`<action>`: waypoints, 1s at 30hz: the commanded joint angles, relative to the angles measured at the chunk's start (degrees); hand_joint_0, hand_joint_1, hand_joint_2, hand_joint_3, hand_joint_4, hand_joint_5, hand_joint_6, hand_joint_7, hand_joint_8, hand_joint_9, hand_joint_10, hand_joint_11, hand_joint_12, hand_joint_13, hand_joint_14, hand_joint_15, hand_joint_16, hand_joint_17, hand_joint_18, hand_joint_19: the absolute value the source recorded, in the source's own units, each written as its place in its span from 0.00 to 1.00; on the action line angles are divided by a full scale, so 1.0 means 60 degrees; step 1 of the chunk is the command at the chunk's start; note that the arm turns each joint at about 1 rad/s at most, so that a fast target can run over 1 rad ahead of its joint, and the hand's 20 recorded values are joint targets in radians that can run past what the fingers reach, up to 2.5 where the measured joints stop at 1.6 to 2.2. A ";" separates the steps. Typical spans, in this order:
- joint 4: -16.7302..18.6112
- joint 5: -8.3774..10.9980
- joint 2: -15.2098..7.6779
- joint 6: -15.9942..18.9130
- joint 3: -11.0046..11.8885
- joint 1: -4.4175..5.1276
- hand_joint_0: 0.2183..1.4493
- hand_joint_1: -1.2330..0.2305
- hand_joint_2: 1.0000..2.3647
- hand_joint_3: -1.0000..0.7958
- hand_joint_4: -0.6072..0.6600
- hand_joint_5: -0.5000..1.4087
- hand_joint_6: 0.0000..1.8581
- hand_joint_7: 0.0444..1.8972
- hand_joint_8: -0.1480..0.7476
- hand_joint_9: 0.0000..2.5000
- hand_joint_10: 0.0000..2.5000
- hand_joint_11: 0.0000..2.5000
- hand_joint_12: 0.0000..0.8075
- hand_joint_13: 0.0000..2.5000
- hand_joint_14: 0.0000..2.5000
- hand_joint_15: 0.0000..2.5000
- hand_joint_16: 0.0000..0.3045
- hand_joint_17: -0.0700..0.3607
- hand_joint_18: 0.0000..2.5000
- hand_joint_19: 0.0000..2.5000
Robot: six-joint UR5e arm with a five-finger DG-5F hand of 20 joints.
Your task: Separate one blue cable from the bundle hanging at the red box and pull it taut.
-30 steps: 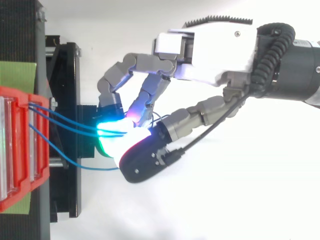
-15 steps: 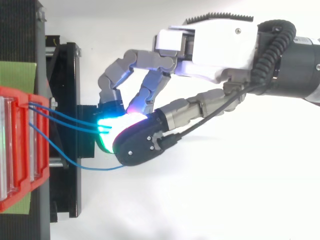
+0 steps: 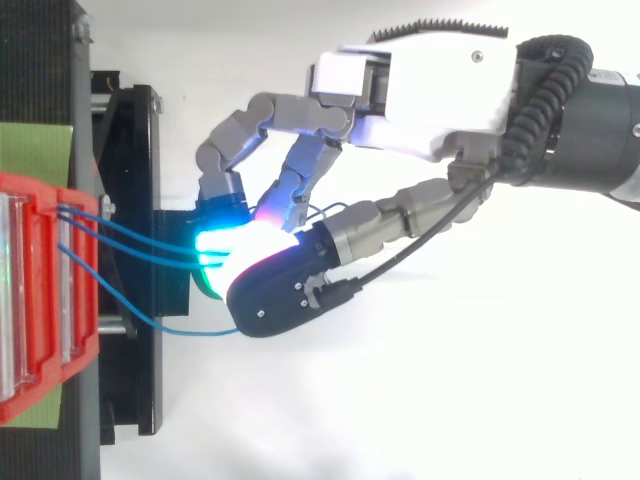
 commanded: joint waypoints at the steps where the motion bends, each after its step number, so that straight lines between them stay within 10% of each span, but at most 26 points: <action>1: 0.0000 -0.0039 -0.0001 0.0002 0.0007 0.0000 0.42 0.23 0.00 0.29 0.52 0.17 0.51 0.54 0.56 0.42 0.01 0.39 0.47 0.36 0.01 0.24 0.16 0.42 0.36 0.28; 8: 0.0015 -0.0039 -0.0001 0.0002 0.0007 -0.0030 0.17 0.38 0.00 0.28 0.59 0.19 0.49 0.50 0.64 0.46 0.00 0.37 0.54 0.39 0.01 0.24 0.21 0.49 0.41 0.26; 13: 0.0000 -0.0039 -0.0001 0.0002 0.0007 -0.0030 0.27 0.62 0.00 0.28 0.58 0.19 0.48 0.53 0.63 0.45 0.01 0.36 0.51 0.38 0.01 0.25 0.19 0.47 0.38 0.28; 30: 0.0015 -0.0039 -0.0001 -0.0013 0.0007 -0.0030 0.38 0.29 0.01 0.44 0.54 0.17 0.51 0.54 0.60 0.43 0.00 0.40 0.50 0.36 0.01 0.24 0.18 0.45 0.37 0.28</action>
